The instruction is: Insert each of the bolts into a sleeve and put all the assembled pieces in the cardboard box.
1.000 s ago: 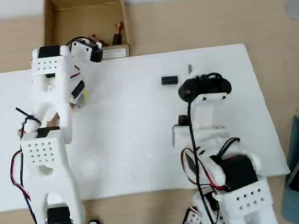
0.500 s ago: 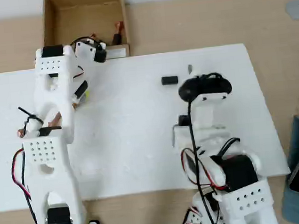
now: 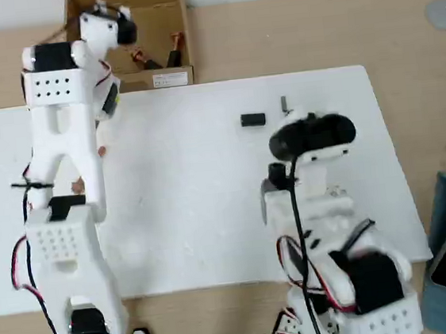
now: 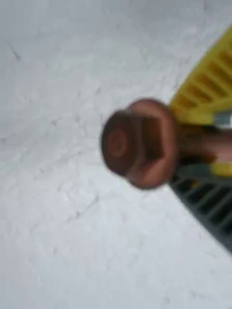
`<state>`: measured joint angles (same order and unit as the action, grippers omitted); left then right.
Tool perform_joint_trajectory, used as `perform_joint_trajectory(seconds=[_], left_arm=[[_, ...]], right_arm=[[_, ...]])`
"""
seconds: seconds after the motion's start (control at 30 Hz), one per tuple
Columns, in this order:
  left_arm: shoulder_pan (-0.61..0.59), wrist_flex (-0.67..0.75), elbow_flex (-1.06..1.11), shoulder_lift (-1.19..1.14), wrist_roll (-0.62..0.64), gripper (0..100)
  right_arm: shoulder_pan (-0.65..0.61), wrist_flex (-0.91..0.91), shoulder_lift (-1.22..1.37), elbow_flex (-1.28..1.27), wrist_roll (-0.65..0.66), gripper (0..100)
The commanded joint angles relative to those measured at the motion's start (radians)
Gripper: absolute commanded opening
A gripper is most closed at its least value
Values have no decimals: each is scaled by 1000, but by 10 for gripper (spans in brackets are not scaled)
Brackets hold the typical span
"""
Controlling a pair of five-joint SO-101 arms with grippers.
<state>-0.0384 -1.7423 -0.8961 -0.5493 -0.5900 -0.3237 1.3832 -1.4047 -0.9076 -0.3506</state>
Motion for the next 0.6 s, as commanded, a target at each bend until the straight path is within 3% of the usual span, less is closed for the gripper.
perform_joint_trajectory(seconds=[0.0, 0.33, 0.57], left_arm=[[43, -12, 112, 245, 51, 3], [138, 0, 612, 716, 114, 3], [132, 155, 898, 958, 227, 3]], right_arm=[[21, 2, -88, 18, 49, 9], [84, -51, -259, -134, 164, 9], [82, -172, -308, -248, 198, 9]])
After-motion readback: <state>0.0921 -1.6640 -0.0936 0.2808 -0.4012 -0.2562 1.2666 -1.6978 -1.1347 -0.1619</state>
